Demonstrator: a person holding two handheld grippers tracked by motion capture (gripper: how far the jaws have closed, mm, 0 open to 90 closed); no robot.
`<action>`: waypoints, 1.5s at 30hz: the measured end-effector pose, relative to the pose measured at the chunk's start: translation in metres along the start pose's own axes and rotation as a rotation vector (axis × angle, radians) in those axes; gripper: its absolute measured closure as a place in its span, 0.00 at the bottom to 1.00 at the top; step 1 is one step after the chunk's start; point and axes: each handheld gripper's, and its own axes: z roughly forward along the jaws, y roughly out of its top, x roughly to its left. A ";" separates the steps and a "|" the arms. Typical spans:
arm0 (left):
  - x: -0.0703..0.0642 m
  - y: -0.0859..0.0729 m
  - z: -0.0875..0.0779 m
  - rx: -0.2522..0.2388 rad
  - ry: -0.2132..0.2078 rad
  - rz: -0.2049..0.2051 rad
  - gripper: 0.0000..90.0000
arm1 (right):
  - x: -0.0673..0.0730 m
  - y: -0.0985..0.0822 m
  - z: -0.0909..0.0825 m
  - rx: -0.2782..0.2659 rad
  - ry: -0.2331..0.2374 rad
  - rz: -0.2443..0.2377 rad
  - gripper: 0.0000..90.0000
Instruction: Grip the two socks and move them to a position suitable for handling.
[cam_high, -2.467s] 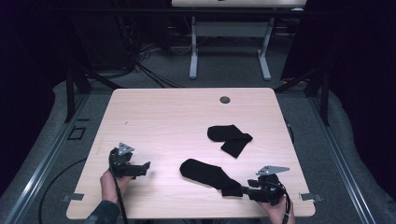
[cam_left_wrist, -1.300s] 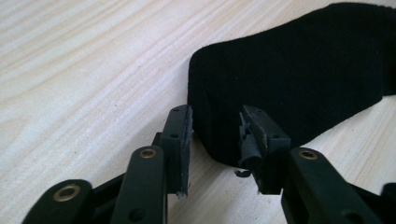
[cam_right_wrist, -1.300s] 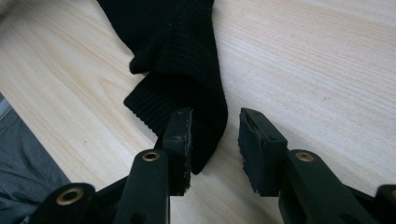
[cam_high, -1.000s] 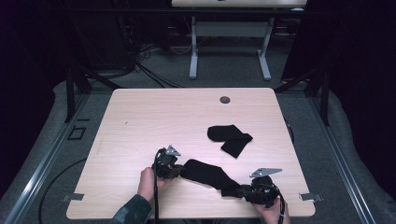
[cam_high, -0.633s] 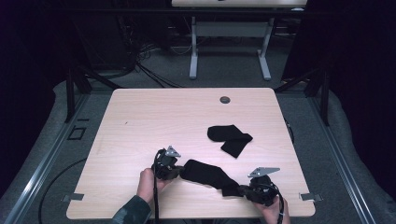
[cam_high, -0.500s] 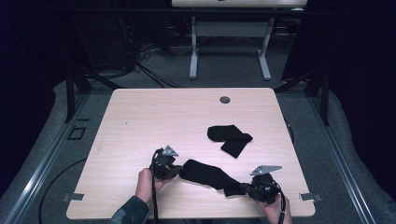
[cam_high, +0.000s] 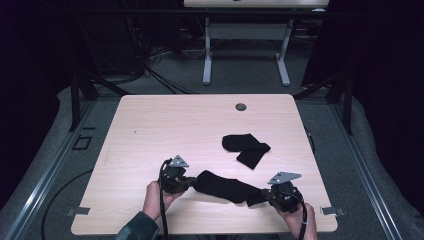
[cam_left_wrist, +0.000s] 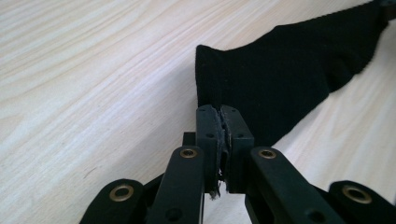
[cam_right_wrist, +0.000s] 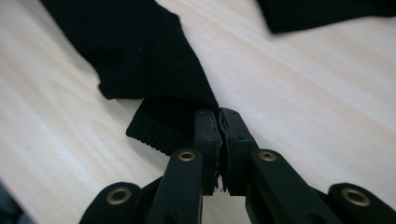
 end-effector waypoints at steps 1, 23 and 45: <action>-0.001 0.001 -0.001 -0.004 -0.002 0.005 0.97 | -0.001 0.002 -0.002 0.004 -0.017 -0.012 0.96; 0.009 -0.021 -0.011 0.044 -0.031 -0.059 0.62 | -0.003 -0.004 -0.019 0.017 0.184 -0.080 0.62; 0.007 -0.016 0.023 0.026 0.221 0.036 0.16 | -0.019 -0.004 0.027 0.015 0.019 0.136 0.16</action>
